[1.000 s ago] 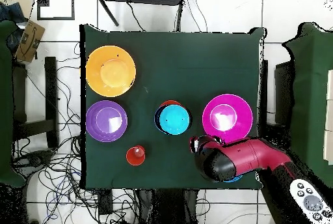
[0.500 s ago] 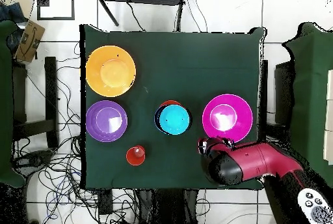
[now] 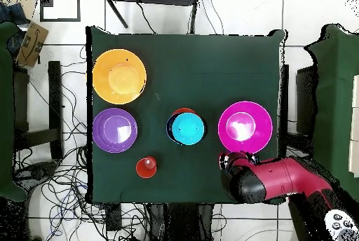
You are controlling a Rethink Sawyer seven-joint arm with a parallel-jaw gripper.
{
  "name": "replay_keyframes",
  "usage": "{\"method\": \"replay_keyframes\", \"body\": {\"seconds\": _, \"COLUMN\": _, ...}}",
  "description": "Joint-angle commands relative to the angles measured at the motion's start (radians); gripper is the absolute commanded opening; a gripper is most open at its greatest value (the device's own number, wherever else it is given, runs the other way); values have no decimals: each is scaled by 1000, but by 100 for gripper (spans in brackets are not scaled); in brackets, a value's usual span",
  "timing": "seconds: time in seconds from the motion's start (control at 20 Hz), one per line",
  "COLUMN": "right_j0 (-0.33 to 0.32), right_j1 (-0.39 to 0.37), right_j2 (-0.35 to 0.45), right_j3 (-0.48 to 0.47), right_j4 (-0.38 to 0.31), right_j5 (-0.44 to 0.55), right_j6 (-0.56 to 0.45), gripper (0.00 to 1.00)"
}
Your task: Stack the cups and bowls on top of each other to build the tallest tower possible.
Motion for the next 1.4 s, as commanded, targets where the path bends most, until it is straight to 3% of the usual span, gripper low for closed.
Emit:
{"method": "replay_keyframes", "body": {"seconds": 0.05, "right_j0": 86, "right_j1": 120, "right_j2": -88, "right_j3": -31, "right_j4": -124, "right_j5": -90, "right_j6": 68, "gripper": 100}}
{"method": "replay_keyframes", "body": {"seconds": 0.45, "right_j0": 123, "right_j1": 148, "right_j2": -152, "right_j3": -44, "right_j4": -136, "right_j5": -151, "right_j6": 88, "gripper": 100}}
{"method": "replay_keyframes", "body": {"seconds": 0.75, "right_j0": 194, "right_j1": 165, "right_j2": -244, "right_j3": -61, "right_j4": -169, "right_j5": -208, "right_j6": 124, "gripper": 100}}
{"method": "replay_keyframes", "body": {"seconds": 1.4, "right_j0": 297, "right_j1": 189, "right_j2": -420, "right_j3": -127, "right_j4": -203, "right_j5": -229, "right_j6": 127, "gripper": 100}}
